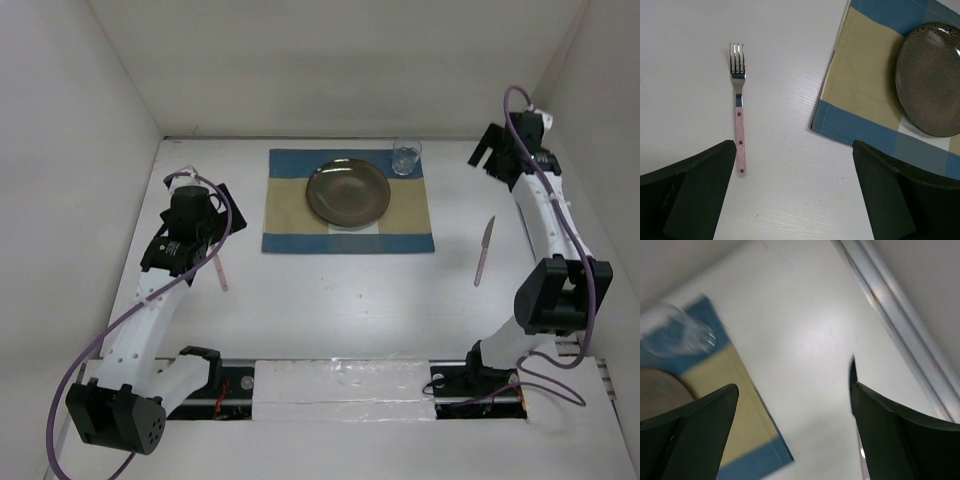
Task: Set the dinner table for one person
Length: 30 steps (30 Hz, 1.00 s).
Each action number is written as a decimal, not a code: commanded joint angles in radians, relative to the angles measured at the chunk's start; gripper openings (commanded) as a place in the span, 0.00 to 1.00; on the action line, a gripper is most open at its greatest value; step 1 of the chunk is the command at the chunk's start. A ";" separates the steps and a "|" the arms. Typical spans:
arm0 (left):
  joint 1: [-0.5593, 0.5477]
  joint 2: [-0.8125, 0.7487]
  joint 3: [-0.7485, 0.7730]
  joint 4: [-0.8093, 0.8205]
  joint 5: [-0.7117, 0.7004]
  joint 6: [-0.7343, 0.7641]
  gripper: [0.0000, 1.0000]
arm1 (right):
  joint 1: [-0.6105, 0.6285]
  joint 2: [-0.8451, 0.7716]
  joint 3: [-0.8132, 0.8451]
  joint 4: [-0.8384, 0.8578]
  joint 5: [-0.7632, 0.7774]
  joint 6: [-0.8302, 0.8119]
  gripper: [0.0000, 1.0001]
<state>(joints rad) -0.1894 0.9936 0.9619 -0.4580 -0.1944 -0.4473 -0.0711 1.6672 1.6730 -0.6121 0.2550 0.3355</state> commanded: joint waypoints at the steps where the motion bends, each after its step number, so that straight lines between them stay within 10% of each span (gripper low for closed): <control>1: 0.004 -0.044 0.032 -0.008 -0.007 -0.011 1.00 | 0.001 -0.085 -0.272 0.054 0.029 0.071 1.00; 20: 0.004 -0.095 0.032 -0.005 0.006 -0.002 1.00 | -0.148 -0.021 -0.685 0.146 -0.099 0.175 0.94; 30: 0.004 -0.105 0.041 -0.015 -0.017 -0.002 1.00 | -0.085 0.012 -0.671 0.074 0.019 0.148 0.37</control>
<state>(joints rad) -0.1883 0.9016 0.9630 -0.4770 -0.1959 -0.4522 -0.1944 1.6501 0.9623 -0.5098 0.2153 0.4881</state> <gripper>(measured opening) 0.997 0.404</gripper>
